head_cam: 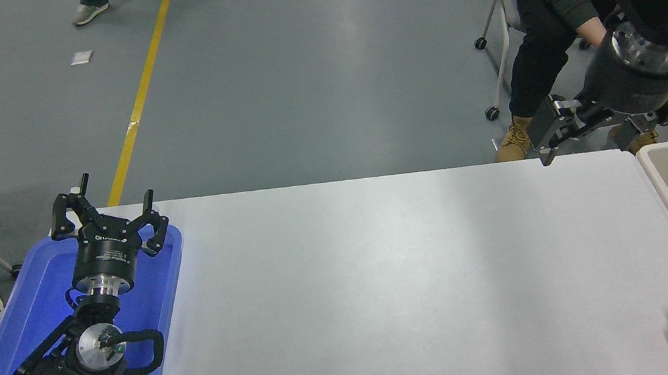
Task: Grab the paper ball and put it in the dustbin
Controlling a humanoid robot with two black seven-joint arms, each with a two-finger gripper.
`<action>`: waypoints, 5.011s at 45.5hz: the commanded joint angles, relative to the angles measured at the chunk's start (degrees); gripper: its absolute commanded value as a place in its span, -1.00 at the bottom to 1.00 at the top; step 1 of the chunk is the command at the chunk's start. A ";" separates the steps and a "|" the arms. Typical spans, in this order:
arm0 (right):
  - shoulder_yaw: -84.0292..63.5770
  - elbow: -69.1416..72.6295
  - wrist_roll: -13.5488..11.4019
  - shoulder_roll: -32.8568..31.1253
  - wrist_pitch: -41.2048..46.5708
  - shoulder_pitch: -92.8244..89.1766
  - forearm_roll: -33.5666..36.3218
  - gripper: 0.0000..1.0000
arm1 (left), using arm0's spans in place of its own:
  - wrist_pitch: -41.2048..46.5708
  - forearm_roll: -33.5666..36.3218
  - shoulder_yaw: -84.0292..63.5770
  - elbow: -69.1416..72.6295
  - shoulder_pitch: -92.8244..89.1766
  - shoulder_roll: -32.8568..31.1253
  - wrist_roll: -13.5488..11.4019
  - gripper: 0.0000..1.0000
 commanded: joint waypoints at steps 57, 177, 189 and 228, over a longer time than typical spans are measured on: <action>1.86 -4.83 -0.03 3.37 0.00 -3.73 0.03 1.00 | 0.00 -0.02 0.00 0.00 0.00 0.00 0.00 1.00; 14.77 -12.04 0.67 -22.12 -31.11 -57.00 -1.03 1.00 | 0.00 0.07 0.00 0.00 -0.09 0.00 0.00 1.00; 16.01 -12.22 0.67 -21.77 -34.36 -58.58 -1.03 1.00 | 0.00 0.07 0.00 0.00 0.00 0.00 0.00 1.00; 20.67 -13.01 0.85 -19.84 -43.06 -66.14 -1.20 0.50 | 0.00 0.07 0.00 0.00 0.00 0.00 0.00 1.00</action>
